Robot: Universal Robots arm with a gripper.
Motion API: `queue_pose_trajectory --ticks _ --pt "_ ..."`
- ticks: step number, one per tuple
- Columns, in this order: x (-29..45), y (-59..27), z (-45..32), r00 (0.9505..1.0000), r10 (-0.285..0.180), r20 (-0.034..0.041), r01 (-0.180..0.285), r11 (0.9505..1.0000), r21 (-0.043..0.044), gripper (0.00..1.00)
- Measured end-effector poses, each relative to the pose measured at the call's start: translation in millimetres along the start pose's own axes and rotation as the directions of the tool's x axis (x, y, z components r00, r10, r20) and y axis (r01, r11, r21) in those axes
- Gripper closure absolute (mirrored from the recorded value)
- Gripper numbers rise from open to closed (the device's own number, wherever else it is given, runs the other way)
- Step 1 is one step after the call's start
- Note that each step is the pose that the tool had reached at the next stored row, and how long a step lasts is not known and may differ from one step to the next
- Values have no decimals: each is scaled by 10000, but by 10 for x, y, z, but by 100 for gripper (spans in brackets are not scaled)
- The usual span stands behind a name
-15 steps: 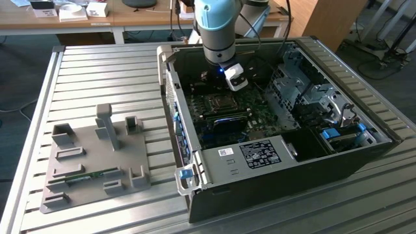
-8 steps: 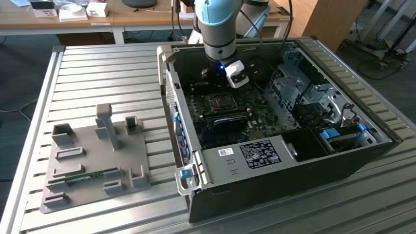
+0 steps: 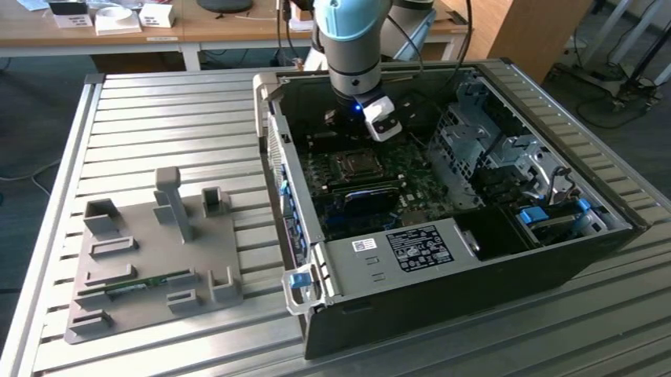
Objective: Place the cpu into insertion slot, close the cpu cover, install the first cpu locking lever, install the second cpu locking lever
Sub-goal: 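Install the first cpu locking lever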
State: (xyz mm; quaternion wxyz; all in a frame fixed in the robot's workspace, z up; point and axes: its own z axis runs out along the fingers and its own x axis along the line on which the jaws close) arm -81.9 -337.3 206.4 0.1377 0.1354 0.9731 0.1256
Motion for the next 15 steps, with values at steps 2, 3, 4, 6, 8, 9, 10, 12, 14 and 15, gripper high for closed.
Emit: queue_pose_trajectory --ticks 2,3,4,6,8,9,10,12,14,15 --pt "-9 2 3 10000 -25 -24 25 9999 127 89" --pt "-16 4 6 10000 -38 -55 39 9998 216 89" --pt "-22 5 8 9999 -52 -89 55 9995 318 89" --pt "-51 12 17 9997 -95 -246 112 9975 697 89" --pt "-74 18 25 9993 -107 -352 138 9959 893 89" --pt "-86 21 29 9991 -110 -415 151 9949 994 89" --pt "-88 22 30 9990 -113 -430 157 9945 1033 89" --pt "-88 21 29 9990 -116 -433 161 9944 1048 89" --pt "-88 21 29 9990 -119 -434 164 9942 1061 89" --pt "-88 21 29 9990 -119 -435 165 9942 1064 89"
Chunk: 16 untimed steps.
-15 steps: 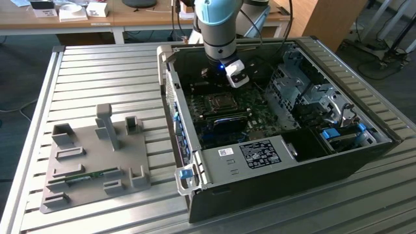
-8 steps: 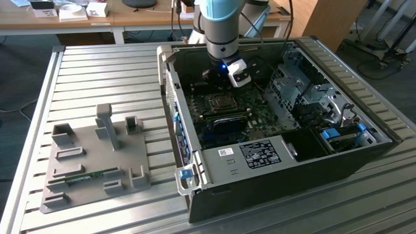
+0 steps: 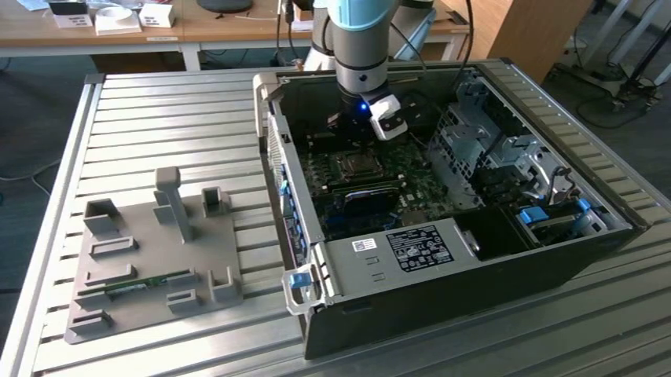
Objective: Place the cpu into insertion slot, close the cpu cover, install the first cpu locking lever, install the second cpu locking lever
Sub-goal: 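Install the first cpu locking lever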
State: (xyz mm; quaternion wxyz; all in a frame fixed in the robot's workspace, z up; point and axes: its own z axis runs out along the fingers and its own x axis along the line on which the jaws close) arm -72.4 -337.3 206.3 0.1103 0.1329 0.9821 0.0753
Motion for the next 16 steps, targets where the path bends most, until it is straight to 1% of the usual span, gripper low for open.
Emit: queue_pose_trajectory --ticks 1,2,3,4,6,7,8,14,16 --pt "0 0 1 10000 2 -16 -2 10000 5 89" --pt "0 1 2 10000 10 -75 -10 10000 21 89" --pt "0 0 3 9999 22 -169 -21 10000 49 89" --pt "-1 0 3 9996 37 -288 -35 10000 85 89" --pt "-3 0 6 9984 76 -566 -66 9998 171 89" --pt "-4 0 7 9977 91 -673 -77 9998 201 89" --pt "-4 0 8 9973 98 -727 -83 9997 216 89" --pt "-4 0 8 9973 100 -732 -84 9997 219 89" --pt "-7 3 -7 9972 100 -738 -83 9997 226 89"
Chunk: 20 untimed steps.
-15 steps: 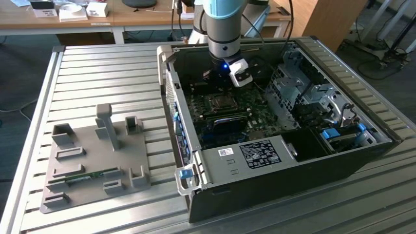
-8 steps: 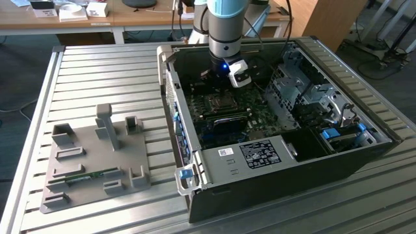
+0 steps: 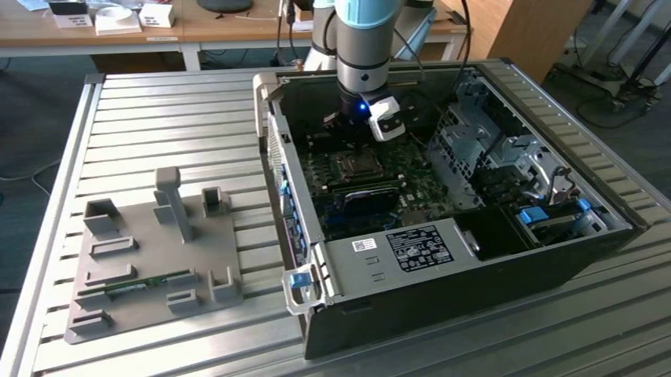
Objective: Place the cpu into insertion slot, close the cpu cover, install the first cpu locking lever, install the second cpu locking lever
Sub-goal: 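Install the first cpu locking lever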
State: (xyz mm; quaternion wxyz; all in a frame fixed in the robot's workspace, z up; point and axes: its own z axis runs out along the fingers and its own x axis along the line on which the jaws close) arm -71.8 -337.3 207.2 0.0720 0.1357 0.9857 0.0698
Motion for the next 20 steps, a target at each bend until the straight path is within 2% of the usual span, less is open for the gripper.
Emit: queue_pose_trajectory --ticks 6,9,14,15,19,20 --pt "-14 14 -76 10000 6 -60 -6 10000 27 89" --pt "-16 15 -80 10000 -26 -75 26 10000 35 89" --pt "-17 15 -81 9989 -453 -154 454 9990 40 89" --pt "-17 15 -80 9985 -526 -175 527 9986 67 89" --pt "-17 15 -81 9970 -739 -243 746 9968 300 89" --pt "-17 15 -81 9969 -753 -245 761 9966 313 89"
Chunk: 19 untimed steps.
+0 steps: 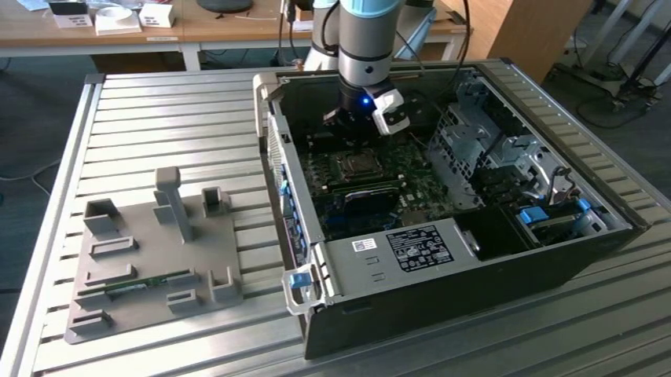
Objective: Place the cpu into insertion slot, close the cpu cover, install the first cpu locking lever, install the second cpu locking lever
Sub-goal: 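Install the first cpu locking lever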
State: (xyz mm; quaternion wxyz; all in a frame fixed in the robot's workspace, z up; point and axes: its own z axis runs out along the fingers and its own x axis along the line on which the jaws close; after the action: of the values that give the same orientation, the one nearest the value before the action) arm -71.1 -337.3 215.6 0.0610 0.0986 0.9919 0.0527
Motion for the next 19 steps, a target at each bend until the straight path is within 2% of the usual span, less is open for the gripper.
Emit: queue_pose_trajectory --ticks 4,9,19 --pt "-11 3 1 10000 1 -9 -1 10000 5 89" --pt "-82 16 11 9999 11 -112 -11 10000 25 89" --pt "-90 23 -53 9999 12 -119 -12 10000 25 89"
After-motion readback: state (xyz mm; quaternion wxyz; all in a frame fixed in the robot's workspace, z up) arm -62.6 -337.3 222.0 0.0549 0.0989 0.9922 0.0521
